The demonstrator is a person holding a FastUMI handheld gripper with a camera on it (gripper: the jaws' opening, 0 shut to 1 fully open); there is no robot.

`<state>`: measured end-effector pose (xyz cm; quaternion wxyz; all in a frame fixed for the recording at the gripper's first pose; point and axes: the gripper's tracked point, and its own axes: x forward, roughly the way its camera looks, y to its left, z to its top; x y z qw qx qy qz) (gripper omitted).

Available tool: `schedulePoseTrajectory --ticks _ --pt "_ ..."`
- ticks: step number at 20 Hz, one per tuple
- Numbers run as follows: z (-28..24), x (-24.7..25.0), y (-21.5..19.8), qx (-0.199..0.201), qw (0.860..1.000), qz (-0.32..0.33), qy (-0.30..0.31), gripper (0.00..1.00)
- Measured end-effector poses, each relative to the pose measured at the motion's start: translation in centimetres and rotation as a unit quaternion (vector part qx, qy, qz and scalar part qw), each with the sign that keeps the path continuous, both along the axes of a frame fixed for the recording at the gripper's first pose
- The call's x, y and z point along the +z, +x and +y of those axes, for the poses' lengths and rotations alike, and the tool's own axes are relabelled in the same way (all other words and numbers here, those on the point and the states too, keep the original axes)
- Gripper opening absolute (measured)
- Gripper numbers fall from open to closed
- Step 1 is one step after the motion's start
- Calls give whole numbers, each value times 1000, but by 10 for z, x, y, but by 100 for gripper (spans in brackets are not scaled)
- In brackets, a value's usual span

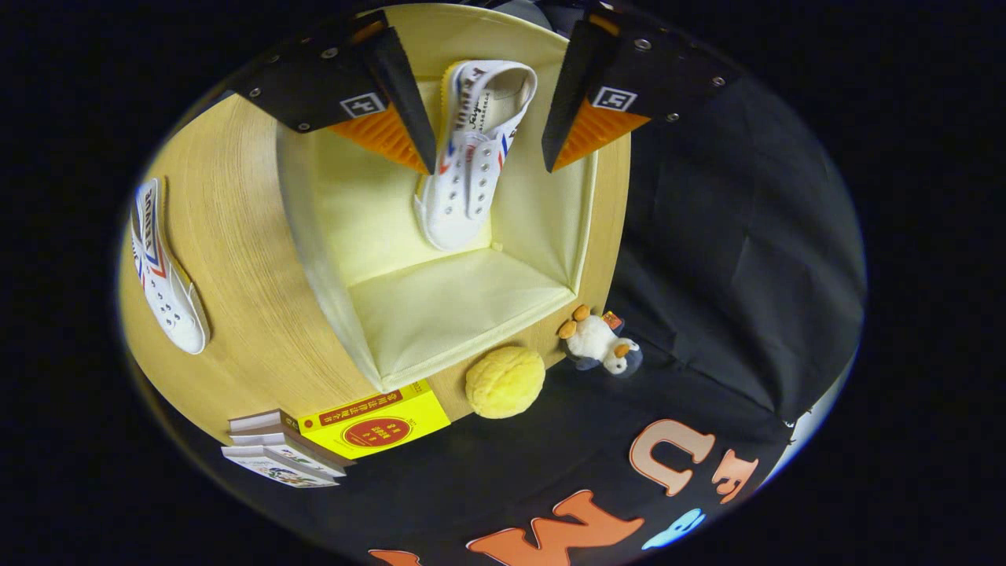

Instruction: Open the storage box then place both shoes into the box .Put the left shoe in first, then the right shoe, with the right side of both shoes facing outward in a uniform manner.

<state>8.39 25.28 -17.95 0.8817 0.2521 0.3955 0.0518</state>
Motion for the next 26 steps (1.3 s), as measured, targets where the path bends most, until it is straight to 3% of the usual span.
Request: schedulePoseTrajectory --ticks 3,8,17,26 --pt "-2 29 -3 26 999 -40 22 98" --pt "-40 66 -12 27 997 -73 27 98" --pt "-172 88 -29 -50 995 -84 16 98" --pt "-311 40 -60 -120 991 -27 -55 98"
